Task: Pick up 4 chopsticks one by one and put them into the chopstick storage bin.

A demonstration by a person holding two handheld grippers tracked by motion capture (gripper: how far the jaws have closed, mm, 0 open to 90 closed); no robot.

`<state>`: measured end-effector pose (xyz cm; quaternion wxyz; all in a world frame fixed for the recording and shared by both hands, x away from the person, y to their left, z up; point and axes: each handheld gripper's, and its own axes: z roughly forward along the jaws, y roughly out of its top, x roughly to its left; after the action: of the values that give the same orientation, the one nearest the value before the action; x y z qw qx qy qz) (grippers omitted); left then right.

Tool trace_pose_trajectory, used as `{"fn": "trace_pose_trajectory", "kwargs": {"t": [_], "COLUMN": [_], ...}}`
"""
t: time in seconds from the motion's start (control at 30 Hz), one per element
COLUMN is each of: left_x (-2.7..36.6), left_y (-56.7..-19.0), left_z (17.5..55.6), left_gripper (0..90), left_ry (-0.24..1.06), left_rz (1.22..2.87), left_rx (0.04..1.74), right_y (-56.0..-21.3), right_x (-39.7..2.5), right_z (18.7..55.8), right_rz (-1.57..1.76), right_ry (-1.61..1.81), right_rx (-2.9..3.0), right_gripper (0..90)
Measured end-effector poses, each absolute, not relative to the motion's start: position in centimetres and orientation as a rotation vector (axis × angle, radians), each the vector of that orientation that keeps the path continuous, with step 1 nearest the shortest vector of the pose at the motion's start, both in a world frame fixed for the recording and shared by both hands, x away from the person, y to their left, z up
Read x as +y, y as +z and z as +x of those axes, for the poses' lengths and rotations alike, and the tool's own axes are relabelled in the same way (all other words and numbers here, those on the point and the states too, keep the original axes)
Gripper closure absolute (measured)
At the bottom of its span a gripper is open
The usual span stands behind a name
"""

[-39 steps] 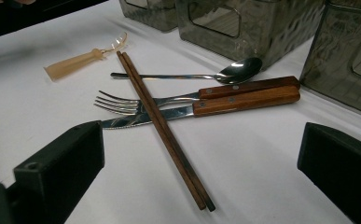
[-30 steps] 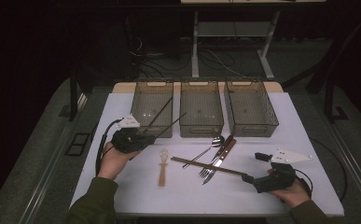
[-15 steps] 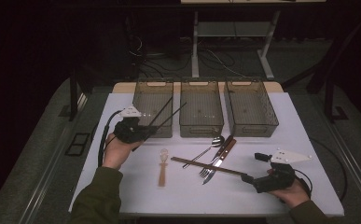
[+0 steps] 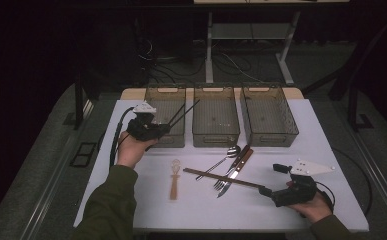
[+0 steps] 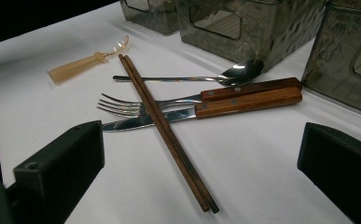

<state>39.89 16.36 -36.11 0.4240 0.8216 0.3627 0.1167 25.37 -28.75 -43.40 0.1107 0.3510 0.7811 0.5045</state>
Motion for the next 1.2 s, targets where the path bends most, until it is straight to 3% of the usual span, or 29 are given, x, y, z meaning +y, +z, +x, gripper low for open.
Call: {"fn": "trace_pose_trajectory", "kwargs": {"t": [0.73, 1.2], "left_x": [17.2, 17.3], "left_y": [-35.9, -37.6], "left_z": [43.7, 46.7], "left_gripper": [85.3, 85.2], "left_ry": [0.356, 0.403], "left_rz": [1.999, 2.015], "left_rx": [1.035, 1.215], "right_y": [-43.4, -43.4], "right_x": [-28.8, -28.8], "right_z": [25.4, 25.4], "right_rz": [1.042, 1.036], "right_ry": [1.482, 1.489], "right_rx": [2.289, 2.293], "right_gripper": [0.3, 0.3]}}
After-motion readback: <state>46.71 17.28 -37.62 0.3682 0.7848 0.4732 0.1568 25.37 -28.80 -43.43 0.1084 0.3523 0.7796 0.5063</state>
